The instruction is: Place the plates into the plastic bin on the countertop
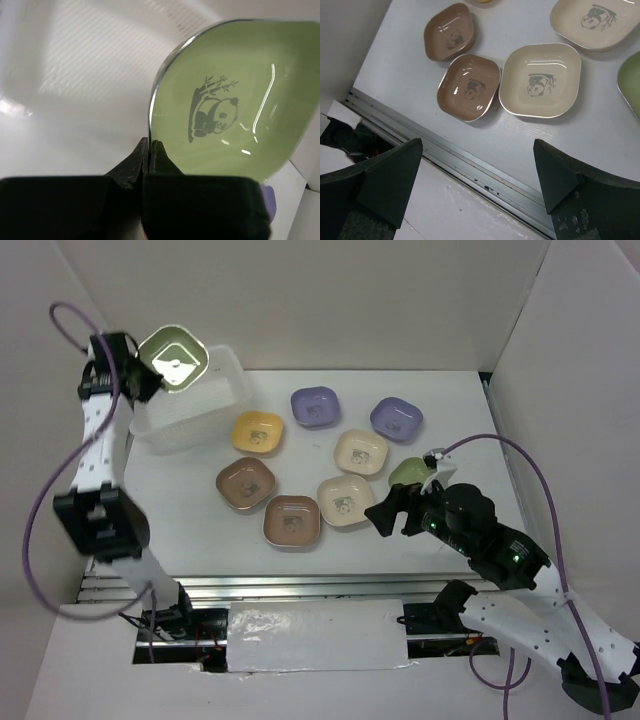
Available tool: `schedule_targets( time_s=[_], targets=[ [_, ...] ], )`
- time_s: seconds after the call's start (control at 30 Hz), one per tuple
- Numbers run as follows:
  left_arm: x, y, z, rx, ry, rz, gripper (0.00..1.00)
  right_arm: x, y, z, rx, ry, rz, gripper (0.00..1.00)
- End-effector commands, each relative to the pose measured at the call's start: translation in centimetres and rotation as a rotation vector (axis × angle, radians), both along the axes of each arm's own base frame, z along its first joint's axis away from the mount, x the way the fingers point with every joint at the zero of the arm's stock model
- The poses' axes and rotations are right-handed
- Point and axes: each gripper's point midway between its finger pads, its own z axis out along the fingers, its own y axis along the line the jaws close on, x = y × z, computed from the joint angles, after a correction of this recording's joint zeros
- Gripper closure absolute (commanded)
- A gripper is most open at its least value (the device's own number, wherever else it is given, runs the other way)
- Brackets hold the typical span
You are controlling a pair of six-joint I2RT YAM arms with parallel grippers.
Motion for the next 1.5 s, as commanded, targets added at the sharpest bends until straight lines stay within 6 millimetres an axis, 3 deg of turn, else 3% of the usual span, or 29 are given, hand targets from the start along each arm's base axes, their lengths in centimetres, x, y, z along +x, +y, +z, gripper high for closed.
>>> schedule_targets(
  time_s=[0.0,0.03,0.1,0.13,0.17,0.2,0.23,0.37,0.53,0.57,0.63,0.67,0.7,0.8,0.83,0.9,0.93,0.97,1.0,1.03,1.07,1.1,1.13,1.17,1.2,1.23,1.27,1.33,1.47],
  targets=[
    [8.2,-1.6,-0.9,0.092,0.078,-0.328,1.0,1.7,0.8,0.9,-0.008,-0.035,-0.009,0.0],
    [10.9,-1.3,-5.6,0.075,0.155,-0.37,1.0,1.8,1.1,0.6,-0.011,-0.027,0.006,0.0],
    [13.4,-0.5,-5.4,0.063,0.118,-0.382,1.0,2.0,1.6,-0.2,-0.031,0.0,0.02,0.0],
    [14.8,1.0,-4.4,0.076,0.053,-0.368,1.0,2.2,1.6,-0.6,-0.037,0.013,0.02,0.0],
    [14.7,1.0,-8.9,-0.003,0.112,-0.379,1.0,2.3,1.8,-0.9,-0.043,0.027,0.028,0.0],
    [14.8,1.6,-9.8,-0.02,0.092,-0.369,1.0,2.3,1.8,-0.9,-0.04,0.032,0.028,0.0],
    [16.0,3.1,-9.7,0.011,0.014,-0.348,1.0,2.2,1.9,-1.1,-0.041,0.034,0.033,0.0],
    [15.5,4.0,-13.0,0.046,0.097,-0.324,1.0,2.1,1.9,-1.1,-0.04,0.035,0.037,0.0],
    [16.2,4.3,-12.3,0.08,0.066,-0.296,1.0,2.2,2.1,-0.9,-0.019,0.027,0.036,0.0],
    [16.2,4.3,-12.8,0.081,0.08,-0.293,0.96,2.2,2.2,-0.9,-0.016,0.029,0.039,0.0],
    [16.4,4.5,-13.2,0.1,0.124,-0.268,0.77,2.2,2.6,-1.0,-0.006,0.033,0.05,0.0],
    [16.5,4.4,-12.9,0.109,0.128,-0.264,0.29,2.2,2.8,-1.3,-0.011,0.043,0.054,0.0],
    [16.3,4.2,-13.4,0.108,0.147,-0.265,0.01,2.2,2.8,-1.4,-0.014,0.049,0.054,0.0],
    [15.7,4.3,-12.4,0.119,0.139,-0.235,0.01,2.1,2.6,-1.2,-0.02,0.051,0.044,0.0],
    [15.3,4.3,-9.5,0.136,0.096,-0.222,0.01,2.1,2.5,-1.0,-0.019,0.047,0.043,0.0],
    [14.4,4.0,-6.3,0.184,0.067,-0.186,0.01,2.2,2.2,-0.5,-0.007,0.028,0.026,0.0],
    [13.0,3.6,-0.7,0.23,-0.013,-0.17,0.01,2.2,2.1,-0.2,0.001,0.018,0.019,0.0],
    [11.7,3.5,0.8,0.265,-0.015,-0.132,0.01,2.2,1.7,0.1,0.006,0.004,0.002,0.0],
    [10.7,1.6,3.1,0.294,-0.046,-0.142,0.01,2.3,1.7,0.4,0.015,-0.009,-0.004,0.0],
    [7.6,0.5,9.7,0.333,-0.169,-0.119,0.01,2.3,1.6,0.5,0.022,-0.021,-0.008,0.0],
    [6.0,-0.9,7.6,0.324,-0.126,-0.135,0.01,2.5,1.4,0.5,0.025,-0.025,-0.024,0.0],
    [4.4,-2.9,8.3,0.308,-0.156,-0.149,0.01,2.7,1.4,0.5,0.028,-0.029,-0.03,0.0],
    [1.0,-4.2,8.2,0.25,-0.188,-0.137,0.01,3.0,1.3,0.3,0.033,-0.033,-0.043,0.0],
    [-0.4,-6.4,7.3,0.218,-0.192,-0.168,0.01,3.2,1.2,0.0,0.032,-0.027,-0.058,0.0],
    [-2.0,-7.5,6.6,0.202,-0.195,-0.159,0.01,3.4,1.2,-0.1,0.029,-0.025,-0.064,0.0],
    [-4.8,-8.1,7.6,0.162,-0.246,-0.127,0.01,3.7,1.2,-0.5,0.021,-0.011,-0.076,0.0],
    [-6.0,-9.0,2.5,0.148,-0.163,-0.137,0.01,3.8,1.1,-0.7,0.02,-0.005,-0.086,0.0],
    [-8.7,-10.3,-1.7,0.113,-0.128,-0.126,0.01,3.7,1.2,-0.9,0.026,0.008,-0.081,0.0],
    [-10.7,-12.1,-9.1,0.079,0.018,-0.185,0.01,3.1,1.2,-1.3,0.052,0.011,-0.07,0.0]
  ],
)
